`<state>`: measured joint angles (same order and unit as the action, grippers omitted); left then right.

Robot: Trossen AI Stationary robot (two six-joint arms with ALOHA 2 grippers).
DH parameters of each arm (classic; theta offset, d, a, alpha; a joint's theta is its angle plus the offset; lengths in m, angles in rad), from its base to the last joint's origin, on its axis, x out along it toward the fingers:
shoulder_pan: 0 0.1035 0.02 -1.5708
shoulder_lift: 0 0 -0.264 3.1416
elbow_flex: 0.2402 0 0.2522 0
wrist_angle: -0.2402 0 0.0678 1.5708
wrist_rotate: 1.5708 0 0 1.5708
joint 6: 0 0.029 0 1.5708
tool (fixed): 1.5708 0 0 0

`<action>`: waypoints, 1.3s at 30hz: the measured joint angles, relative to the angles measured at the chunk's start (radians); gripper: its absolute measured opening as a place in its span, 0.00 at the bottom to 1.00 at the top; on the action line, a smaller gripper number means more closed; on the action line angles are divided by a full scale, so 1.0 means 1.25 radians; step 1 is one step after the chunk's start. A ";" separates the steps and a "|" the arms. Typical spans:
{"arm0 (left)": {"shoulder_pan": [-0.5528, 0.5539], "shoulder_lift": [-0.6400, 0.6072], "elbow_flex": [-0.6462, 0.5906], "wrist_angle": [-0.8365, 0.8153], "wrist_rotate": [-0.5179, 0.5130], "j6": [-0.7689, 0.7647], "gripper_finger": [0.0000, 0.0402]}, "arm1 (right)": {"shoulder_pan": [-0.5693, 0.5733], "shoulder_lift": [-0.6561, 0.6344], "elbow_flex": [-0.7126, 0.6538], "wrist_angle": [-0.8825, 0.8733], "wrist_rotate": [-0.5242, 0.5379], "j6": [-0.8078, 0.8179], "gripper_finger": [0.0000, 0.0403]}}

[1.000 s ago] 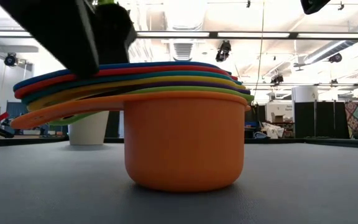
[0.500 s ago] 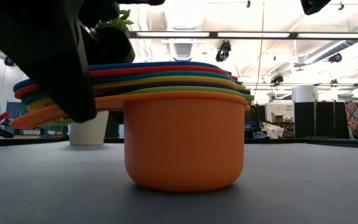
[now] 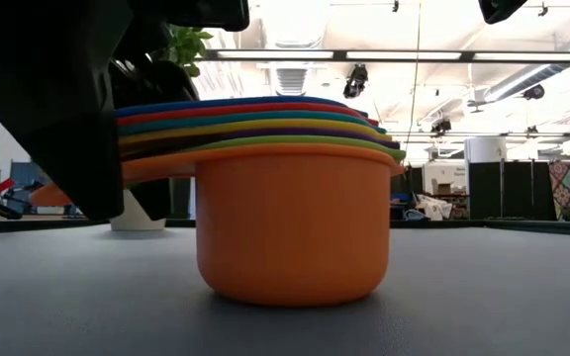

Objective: Nest measuring cups in basket
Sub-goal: Put the nested measuring cups into the top center bin

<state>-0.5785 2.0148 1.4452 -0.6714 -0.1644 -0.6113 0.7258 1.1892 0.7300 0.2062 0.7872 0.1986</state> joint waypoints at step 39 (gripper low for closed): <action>0.164 -0.137 -0.002 -0.071 -0.002 0.242 0.30 | 0.001 -0.005 0.000 -0.019 0.000 0.008 0.56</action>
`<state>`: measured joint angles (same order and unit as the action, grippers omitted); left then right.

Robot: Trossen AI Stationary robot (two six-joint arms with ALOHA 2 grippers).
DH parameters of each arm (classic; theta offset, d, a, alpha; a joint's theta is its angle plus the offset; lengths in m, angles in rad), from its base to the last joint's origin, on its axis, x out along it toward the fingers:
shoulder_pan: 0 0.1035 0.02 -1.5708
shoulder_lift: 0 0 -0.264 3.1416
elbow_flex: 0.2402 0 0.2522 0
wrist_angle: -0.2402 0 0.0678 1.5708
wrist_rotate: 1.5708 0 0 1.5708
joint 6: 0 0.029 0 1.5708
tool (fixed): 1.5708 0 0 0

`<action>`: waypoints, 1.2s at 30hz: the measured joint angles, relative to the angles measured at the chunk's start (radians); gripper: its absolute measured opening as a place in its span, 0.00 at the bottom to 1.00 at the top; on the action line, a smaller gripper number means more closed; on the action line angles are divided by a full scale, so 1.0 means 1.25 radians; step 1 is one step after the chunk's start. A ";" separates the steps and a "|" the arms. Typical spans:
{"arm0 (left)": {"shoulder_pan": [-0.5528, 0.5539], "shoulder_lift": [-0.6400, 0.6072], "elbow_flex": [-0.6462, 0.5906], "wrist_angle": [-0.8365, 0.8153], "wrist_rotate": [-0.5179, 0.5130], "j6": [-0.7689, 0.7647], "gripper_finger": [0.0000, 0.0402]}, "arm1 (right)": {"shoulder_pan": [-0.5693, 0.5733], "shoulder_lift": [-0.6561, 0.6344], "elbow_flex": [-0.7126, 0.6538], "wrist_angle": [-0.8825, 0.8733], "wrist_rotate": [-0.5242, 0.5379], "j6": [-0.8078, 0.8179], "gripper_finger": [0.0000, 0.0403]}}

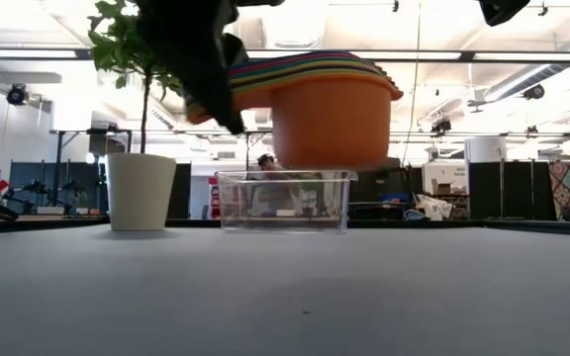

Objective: Nest measuring cups in basket
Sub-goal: Put the nested measuring cups into the top center bin

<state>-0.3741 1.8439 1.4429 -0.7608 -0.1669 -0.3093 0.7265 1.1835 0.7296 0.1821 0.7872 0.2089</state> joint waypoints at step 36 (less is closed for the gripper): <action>0.748 -0.187 -0.119 0.189 0.297 0.643 0.30 | -0.039 -0.003 -0.024 -0.016 0.000 -0.057 0.56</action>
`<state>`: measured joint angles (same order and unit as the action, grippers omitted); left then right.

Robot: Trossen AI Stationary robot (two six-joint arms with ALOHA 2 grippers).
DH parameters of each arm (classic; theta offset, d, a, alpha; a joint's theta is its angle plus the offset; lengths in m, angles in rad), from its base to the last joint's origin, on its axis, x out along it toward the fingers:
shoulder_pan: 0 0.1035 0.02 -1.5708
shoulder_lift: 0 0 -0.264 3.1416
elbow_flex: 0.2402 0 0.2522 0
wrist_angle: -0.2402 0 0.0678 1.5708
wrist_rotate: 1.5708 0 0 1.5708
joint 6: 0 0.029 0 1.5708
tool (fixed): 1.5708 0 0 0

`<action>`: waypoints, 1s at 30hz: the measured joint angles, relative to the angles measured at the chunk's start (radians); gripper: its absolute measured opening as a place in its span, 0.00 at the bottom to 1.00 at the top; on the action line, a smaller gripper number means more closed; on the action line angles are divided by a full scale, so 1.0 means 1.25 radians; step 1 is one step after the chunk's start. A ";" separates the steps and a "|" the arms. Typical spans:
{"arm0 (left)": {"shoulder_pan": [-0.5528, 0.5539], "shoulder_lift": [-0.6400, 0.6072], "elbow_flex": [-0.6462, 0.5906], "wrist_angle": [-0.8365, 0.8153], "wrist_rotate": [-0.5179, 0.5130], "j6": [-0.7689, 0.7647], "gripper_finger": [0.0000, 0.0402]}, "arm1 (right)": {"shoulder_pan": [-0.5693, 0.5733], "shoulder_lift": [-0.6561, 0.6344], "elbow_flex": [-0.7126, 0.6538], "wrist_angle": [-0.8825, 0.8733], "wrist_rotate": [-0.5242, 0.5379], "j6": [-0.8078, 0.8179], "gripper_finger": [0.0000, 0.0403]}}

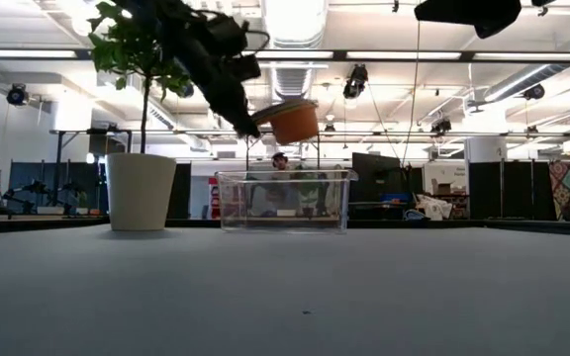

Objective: Nest measuring cups in basket
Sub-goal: Put the nested measuring cups into the top center bin

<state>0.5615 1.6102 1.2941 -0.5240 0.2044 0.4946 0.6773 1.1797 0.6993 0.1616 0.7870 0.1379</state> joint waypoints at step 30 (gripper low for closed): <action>0.040 0.384 0.298 -0.183 0.010 0.056 0.31 | -0.003 0.001 -0.002 -0.029 0.000 0.017 0.56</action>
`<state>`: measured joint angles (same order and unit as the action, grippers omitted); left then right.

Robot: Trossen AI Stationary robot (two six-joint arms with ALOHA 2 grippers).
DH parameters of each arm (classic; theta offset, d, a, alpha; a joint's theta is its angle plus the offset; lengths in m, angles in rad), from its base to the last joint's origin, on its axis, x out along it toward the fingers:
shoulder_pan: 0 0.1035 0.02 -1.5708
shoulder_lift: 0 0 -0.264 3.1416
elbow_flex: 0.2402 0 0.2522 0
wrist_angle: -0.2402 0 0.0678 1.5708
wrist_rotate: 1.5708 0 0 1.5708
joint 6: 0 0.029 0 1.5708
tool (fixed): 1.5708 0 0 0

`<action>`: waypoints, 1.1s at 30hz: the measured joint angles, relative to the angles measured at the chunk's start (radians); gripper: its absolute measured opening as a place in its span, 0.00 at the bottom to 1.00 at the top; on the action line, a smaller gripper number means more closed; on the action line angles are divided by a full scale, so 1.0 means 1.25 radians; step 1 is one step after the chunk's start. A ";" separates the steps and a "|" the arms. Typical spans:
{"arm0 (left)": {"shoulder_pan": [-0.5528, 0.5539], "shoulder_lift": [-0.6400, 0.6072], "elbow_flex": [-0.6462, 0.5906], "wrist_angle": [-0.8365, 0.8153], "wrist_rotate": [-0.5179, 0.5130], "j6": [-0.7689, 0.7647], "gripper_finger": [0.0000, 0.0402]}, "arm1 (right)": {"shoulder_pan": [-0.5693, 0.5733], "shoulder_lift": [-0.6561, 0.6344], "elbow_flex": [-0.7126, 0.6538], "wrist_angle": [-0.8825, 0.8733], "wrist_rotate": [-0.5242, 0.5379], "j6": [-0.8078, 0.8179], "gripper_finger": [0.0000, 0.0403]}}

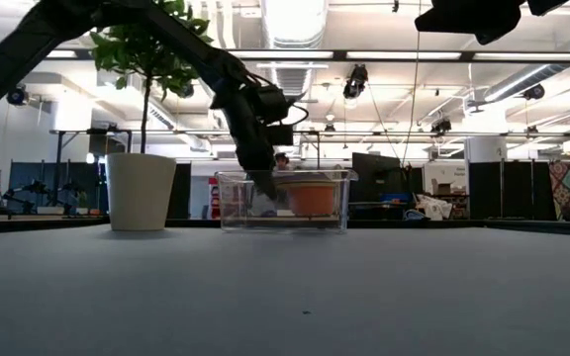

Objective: Nest measuring cups in basket
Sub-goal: Put the nested measuring cups into the top center bin, then return to home position

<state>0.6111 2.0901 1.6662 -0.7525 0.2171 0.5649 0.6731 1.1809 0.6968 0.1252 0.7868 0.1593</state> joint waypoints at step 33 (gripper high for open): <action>-0.219 -0.062 0.257 -0.143 -0.146 -0.208 0.38 | -0.003 0.000 0.000 -0.007 0.000 0.002 0.56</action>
<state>0.3379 2.0130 1.9870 -0.9315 0.0347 0.3055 0.6689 1.1809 0.6968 0.1169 0.7872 0.1614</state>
